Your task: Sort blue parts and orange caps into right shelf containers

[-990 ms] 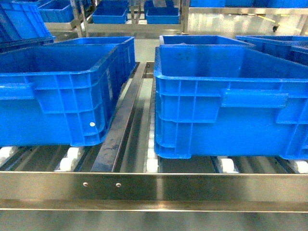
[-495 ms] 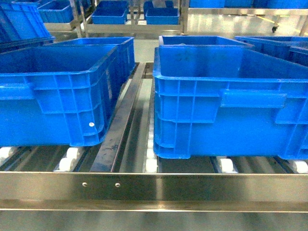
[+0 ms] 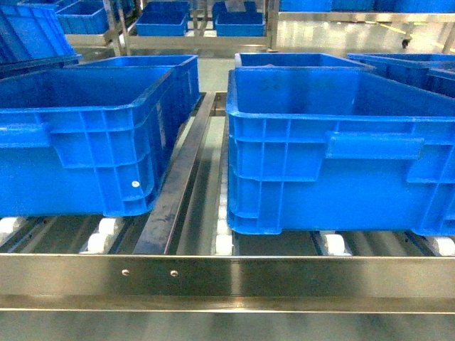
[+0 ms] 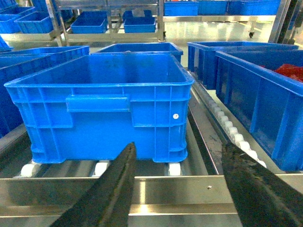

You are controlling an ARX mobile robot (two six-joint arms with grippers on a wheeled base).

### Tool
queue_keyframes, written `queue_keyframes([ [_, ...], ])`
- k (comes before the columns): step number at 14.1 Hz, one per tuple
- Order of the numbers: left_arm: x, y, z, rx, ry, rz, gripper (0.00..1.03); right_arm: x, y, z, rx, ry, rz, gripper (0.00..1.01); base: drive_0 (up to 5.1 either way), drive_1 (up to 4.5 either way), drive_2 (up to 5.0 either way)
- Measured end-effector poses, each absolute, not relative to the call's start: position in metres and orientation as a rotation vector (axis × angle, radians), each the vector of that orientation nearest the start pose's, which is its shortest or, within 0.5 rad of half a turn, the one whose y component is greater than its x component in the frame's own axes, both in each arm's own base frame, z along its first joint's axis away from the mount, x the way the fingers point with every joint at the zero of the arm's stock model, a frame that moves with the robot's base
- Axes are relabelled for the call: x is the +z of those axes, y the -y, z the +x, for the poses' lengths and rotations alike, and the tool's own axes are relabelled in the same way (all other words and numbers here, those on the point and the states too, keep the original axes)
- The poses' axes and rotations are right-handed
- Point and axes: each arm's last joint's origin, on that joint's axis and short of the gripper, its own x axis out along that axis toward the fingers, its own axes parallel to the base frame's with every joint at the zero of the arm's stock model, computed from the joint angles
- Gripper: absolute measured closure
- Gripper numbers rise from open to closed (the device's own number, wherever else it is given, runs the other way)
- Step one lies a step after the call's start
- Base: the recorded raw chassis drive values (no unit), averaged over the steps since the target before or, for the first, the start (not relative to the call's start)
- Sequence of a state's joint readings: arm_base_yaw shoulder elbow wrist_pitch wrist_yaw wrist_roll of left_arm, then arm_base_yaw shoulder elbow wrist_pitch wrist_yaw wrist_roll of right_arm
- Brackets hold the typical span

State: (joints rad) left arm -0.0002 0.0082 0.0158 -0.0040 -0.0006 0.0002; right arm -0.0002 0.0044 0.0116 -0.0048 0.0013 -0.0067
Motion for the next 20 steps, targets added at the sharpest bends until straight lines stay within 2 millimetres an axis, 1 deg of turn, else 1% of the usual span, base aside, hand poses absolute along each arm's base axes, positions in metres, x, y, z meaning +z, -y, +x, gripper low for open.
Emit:
queue_keyframes([
  [4,0.1679,0.0000,0.0972,0.000,0.004,0.000,0.08,0.1666,0.0001,0.0973,-0.002,0.002,-0.006,0.02,0.0,0.00,0.0],
  [5,0.1679,0.0000,0.0972,0.000,0.004,0.001,0.04,0.1666,0.0001,0.0973,-0.002,0.002,-0.004,0.04,0.0,0.00,0.0],
  [6,0.1679,0.0000,0.0972,0.000,0.004,0.000,0.05,0.1667,0.0001,0.0973,-0.002,0.002,-0.004,0.03,0.0,0.00,0.0],
  [20,0.1678,0.0000,0.0972,0.000,0.003,0.001,0.05,0.1667,0.0001,0.0973,-0.002,0.002,-0.004,0.03,0.0,0.00,0.0],
])
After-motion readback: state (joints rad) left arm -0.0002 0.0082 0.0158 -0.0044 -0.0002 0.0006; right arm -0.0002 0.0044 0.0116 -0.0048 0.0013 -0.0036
